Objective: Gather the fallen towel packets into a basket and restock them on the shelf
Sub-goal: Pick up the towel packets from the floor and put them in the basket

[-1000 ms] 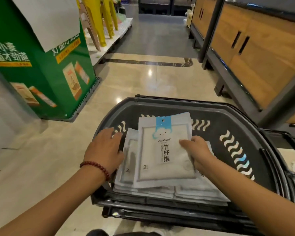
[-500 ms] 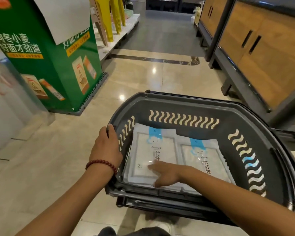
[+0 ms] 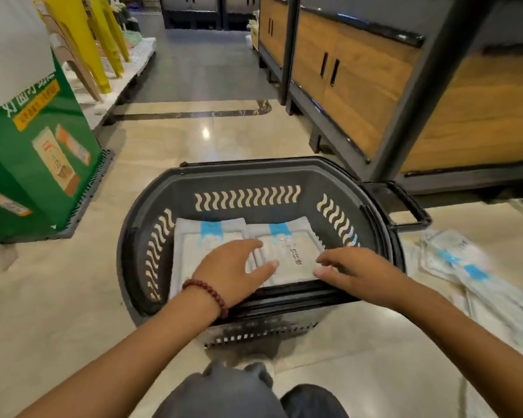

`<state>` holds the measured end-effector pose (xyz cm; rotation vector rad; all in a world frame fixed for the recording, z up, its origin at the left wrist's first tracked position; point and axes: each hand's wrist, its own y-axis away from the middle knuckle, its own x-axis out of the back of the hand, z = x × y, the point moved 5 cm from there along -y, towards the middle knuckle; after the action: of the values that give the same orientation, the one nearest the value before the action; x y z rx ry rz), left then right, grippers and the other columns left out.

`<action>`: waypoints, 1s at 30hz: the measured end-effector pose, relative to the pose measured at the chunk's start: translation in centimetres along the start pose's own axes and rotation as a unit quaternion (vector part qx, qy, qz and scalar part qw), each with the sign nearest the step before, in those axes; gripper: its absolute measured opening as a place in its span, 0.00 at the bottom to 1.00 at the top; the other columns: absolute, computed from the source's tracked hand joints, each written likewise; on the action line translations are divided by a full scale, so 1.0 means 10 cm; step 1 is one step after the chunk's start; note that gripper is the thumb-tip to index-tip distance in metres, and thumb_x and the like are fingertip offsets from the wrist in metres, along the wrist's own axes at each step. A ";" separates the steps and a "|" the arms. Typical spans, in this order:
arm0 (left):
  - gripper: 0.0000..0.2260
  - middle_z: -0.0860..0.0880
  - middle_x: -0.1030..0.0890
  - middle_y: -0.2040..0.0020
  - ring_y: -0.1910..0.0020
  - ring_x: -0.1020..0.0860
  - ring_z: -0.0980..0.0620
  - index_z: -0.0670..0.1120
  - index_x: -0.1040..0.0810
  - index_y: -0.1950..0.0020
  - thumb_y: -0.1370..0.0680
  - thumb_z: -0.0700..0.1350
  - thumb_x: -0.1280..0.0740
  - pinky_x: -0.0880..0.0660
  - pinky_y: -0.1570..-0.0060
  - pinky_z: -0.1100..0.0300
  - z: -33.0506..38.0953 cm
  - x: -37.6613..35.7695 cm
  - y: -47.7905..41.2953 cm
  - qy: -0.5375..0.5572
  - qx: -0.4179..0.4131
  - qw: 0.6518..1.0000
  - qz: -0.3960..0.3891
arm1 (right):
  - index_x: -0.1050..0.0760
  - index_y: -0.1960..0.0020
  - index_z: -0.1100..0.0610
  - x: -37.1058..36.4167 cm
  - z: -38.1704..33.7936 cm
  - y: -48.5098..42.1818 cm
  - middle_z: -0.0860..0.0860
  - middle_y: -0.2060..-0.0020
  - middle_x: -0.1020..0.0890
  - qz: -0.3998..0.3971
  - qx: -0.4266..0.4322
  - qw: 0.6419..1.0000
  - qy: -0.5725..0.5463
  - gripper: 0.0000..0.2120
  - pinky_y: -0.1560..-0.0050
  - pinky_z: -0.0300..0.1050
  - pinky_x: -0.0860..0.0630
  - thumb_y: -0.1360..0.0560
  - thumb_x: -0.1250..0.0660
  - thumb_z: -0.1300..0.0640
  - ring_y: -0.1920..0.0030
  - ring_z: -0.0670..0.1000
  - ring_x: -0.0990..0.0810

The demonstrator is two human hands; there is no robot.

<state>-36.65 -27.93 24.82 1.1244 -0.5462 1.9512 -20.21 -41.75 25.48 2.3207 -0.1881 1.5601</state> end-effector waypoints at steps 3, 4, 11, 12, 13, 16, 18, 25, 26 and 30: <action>0.35 0.54 0.22 0.41 0.45 0.23 0.52 0.56 0.30 0.35 0.34 0.76 0.46 0.26 0.47 0.57 0.34 -0.45 0.00 -0.085 -0.009 0.983 -0.162 | 0.27 0.40 0.47 -0.05 0.19 0.46 0.44 0.46 0.22 0.035 0.002 0.998 0.058 0.25 0.46 0.45 0.26 0.27 0.44 0.33 0.46 0.46 0.25; 0.35 0.53 0.21 0.45 0.51 0.22 0.52 0.56 0.30 0.39 0.35 0.78 0.49 0.26 0.54 0.57 0.41 -0.55 0.00 -0.145 -0.033 0.973 -0.174 | 0.29 0.37 0.47 -0.10 0.21 0.55 0.44 0.43 0.23 0.052 0.010 0.996 0.071 0.25 0.43 0.44 0.27 0.27 0.42 0.34 0.43 0.46 0.26; 0.29 0.57 0.31 0.65 0.69 0.32 0.57 0.57 0.37 0.53 0.36 0.79 0.57 0.36 0.70 0.61 0.54 -0.68 -0.06 -0.256 -0.135 0.952 -0.103 | 0.28 0.37 0.54 -0.30 0.34 0.59 0.50 0.45 0.23 0.169 -0.009 0.974 0.151 0.25 0.43 0.47 0.29 0.26 0.41 0.38 0.46 0.52 0.25; 0.30 0.57 0.31 0.66 0.69 0.32 0.58 0.57 0.37 0.54 0.37 0.79 0.58 0.36 0.71 0.62 0.55 -0.66 -0.11 -0.258 -0.147 0.950 -0.092 | 0.27 0.39 0.54 -0.30 0.36 0.57 0.50 0.47 0.22 0.183 -0.009 0.972 0.150 0.25 0.45 0.48 0.28 0.27 0.42 0.38 0.47 0.53 0.25; 0.31 0.58 0.32 0.67 0.70 0.32 0.59 0.57 0.37 0.54 0.38 0.79 0.60 0.37 0.72 0.62 0.56 -0.65 -0.17 -0.259 -0.157 0.949 -0.082 | 0.26 0.40 0.54 -0.28 0.39 0.54 0.50 0.48 0.22 0.193 -0.011 0.970 0.150 0.25 0.45 0.48 0.27 0.27 0.43 0.38 0.48 0.53 0.24; 0.35 0.57 0.31 0.68 0.69 0.31 0.57 0.57 0.36 0.54 0.41 0.79 0.64 0.34 0.71 0.62 0.61 -0.66 -0.38 -0.266 -0.166 0.947 -0.073 | 0.28 0.38 0.54 -0.24 0.52 0.40 0.50 0.45 0.23 0.185 -0.018 0.970 0.158 0.25 0.42 0.47 0.31 0.26 0.44 0.38 0.45 0.52 0.26; 0.31 0.57 0.31 0.68 0.69 0.30 0.57 0.56 0.35 0.54 0.37 0.79 0.59 0.33 0.71 0.61 0.65 -0.71 -0.54 -0.270 -0.161 0.946 -0.077 | 0.30 0.36 0.53 -0.20 0.65 0.31 0.50 0.42 0.25 0.168 -0.025 0.972 0.161 0.24 0.39 0.46 0.34 0.25 0.43 0.39 0.42 0.51 0.28; 0.29 0.57 0.28 0.67 0.68 0.27 0.57 0.55 0.32 0.53 0.34 0.77 0.53 0.26 0.68 0.60 0.76 -0.84 -1.20 -0.248 -0.152 0.955 -0.060 | 0.32 0.33 0.55 0.13 1.11 -0.13 0.52 0.40 0.26 0.143 -0.031 0.974 0.174 0.25 0.36 0.46 0.37 0.24 0.40 0.41 0.39 0.52 0.29; 0.29 0.57 0.29 0.67 0.68 0.28 0.58 0.55 0.33 0.54 0.34 0.77 0.53 0.26 0.68 0.60 0.75 -0.84 -1.33 -0.250 -0.155 0.954 -0.060 | 0.31 0.34 0.55 0.17 1.16 -0.23 0.52 0.40 0.26 0.145 -0.034 0.973 0.174 0.25 0.36 0.46 0.37 0.24 0.39 0.41 0.40 0.52 0.29; 0.35 0.57 0.29 0.68 0.69 0.29 0.59 0.56 0.34 0.54 0.41 0.80 0.61 0.28 0.70 0.61 0.67 -0.77 -1.86 -0.261 -0.181 0.947 -0.049 | 0.32 0.34 0.55 0.27 1.32 -0.64 0.52 0.41 0.26 0.151 -0.057 0.973 0.166 0.25 0.38 0.46 0.38 0.24 0.41 0.40 0.40 0.53 0.30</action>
<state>-15.96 -24.93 21.19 1.3912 -1.0588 1.3793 -5.75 -40.16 22.12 1.9759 -0.5502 1.9981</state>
